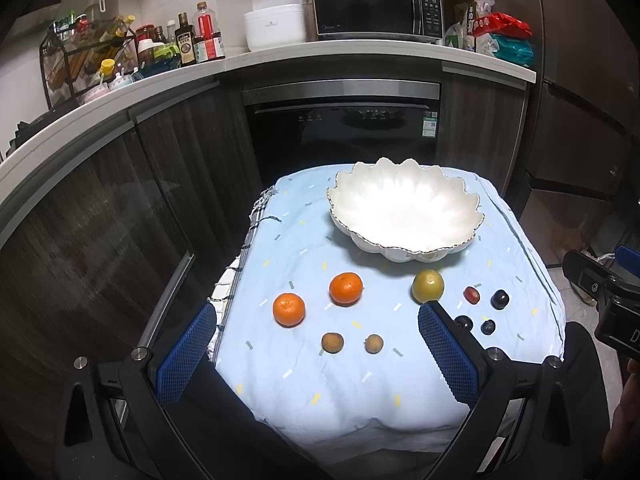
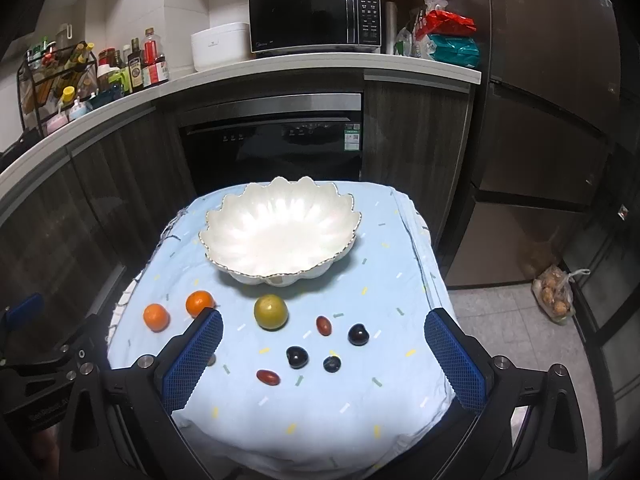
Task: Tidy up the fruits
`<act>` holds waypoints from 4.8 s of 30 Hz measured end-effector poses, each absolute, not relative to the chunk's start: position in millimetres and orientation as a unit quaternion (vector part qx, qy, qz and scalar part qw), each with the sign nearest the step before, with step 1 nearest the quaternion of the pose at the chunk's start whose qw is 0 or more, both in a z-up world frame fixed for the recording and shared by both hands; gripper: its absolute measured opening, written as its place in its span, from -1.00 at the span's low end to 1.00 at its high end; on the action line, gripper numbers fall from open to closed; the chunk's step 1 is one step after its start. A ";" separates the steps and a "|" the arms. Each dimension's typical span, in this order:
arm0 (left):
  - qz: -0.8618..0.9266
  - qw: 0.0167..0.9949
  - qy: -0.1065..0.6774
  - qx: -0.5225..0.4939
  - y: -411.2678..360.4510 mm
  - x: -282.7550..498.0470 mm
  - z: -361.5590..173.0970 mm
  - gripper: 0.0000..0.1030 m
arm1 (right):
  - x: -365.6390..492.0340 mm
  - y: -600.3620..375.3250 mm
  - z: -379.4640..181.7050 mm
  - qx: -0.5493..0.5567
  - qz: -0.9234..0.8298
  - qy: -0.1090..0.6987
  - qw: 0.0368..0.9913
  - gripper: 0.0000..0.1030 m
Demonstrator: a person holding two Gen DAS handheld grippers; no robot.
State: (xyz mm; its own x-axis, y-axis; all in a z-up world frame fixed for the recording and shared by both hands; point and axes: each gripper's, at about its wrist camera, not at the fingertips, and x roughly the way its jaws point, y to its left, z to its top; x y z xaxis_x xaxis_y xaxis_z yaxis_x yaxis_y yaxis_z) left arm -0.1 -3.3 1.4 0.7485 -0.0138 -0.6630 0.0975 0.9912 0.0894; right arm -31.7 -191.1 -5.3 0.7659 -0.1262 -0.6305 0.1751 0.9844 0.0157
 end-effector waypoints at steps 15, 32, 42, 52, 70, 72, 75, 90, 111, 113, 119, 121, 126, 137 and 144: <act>-0.031 0.933 0.353 0.059 -4.7 -1.7 1.4 1.00 | -32.7 -190.9 -5.7 0.038 -0.080 0.330 0.940 0.99; -0.032 0.934 0.351 0.060 -6.0 -3.1 2.6 1.00 | -33.0 -192.3 -6.0 0.043 -0.082 0.330 0.940 0.99; -0.036 0.933 0.351 0.063 -8.3 -3.4 2.0 1.00 | -33.0 -191.7 -6.6 0.044 -0.081 0.330 0.939 0.99; -0.043 0.933 0.350 0.069 -11.1 -1.7 1.1 1.00 | -31.4 -190.2 -9.1 0.047 -0.080 0.333 0.938 0.99; -0.048 0.930 0.357 0.076 -12.2 8.5 -11.8 1.00 | -19.4 -191.4 -26.3 0.048 -0.079 0.345 0.934 0.99; -0.051 0.929 0.357 0.077 -12.9 10.5 -14.0 1.00 | -17.8 -192.4 -29.4 0.049 -0.078 0.347 0.933 0.99; -0.057 0.929 0.355 0.084 -15.5 13.0 -18.2 0.86 | -15.4 -192.8 -33.7 0.046 -0.078 0.347 0.933 0.99; -0.093 0.918 0.367 0.117 -35.9 34.9 -57.9 0.74 | 3.9 -193.7 -66.8 0.024 -0.068 0.362 0.929 0.61; -0.147 0.882 0.427 0.136 -62.8 63.6 -139.4 -0.19 | 29.6 -210.5 -138.4 0.030 -0.064 0.429 0.900 0.02; -0.148 0.879 0.431 0.138 -63.5 64.3 -144.1 -0.19 | 31.3 -210.7 -142.5 0.029 -0.064 0.434 0.898 0.02; -0.142 0.870 0.452 0.134 -60.7 70.4 -157.5 -0.19 | 39.3 -213.1 -160.8 0.033 -0.059 0.459 0.886 -0.23; -0.141 0.867 0.459 0.131 -59.3 72.2 -161.5 -0.22 | 40.0 -212.0 -164.5 0.032 -0.059 0.461 0.885 -0.23; -0.144 0.860 0.472 0.128 -59.6 75.4 -169.7 -0.40 | 44.0 -210.5 -171.5 0.029 -0.057 0.469 0.881 -0.32; -0.143 0.860 0.475 0.118 -56.5 79.6 -171.0 -0.53 | 47.5 -211.4 -185.3 0.034 -0.047 0.487 0.872 -0.56; -0.146 0.859 0.476 0.117 -57.2 78.6 -169.3 -0.55 | 48.6 -212.6 -184.8 0.040 -0.044 0.486 0.872 -0.56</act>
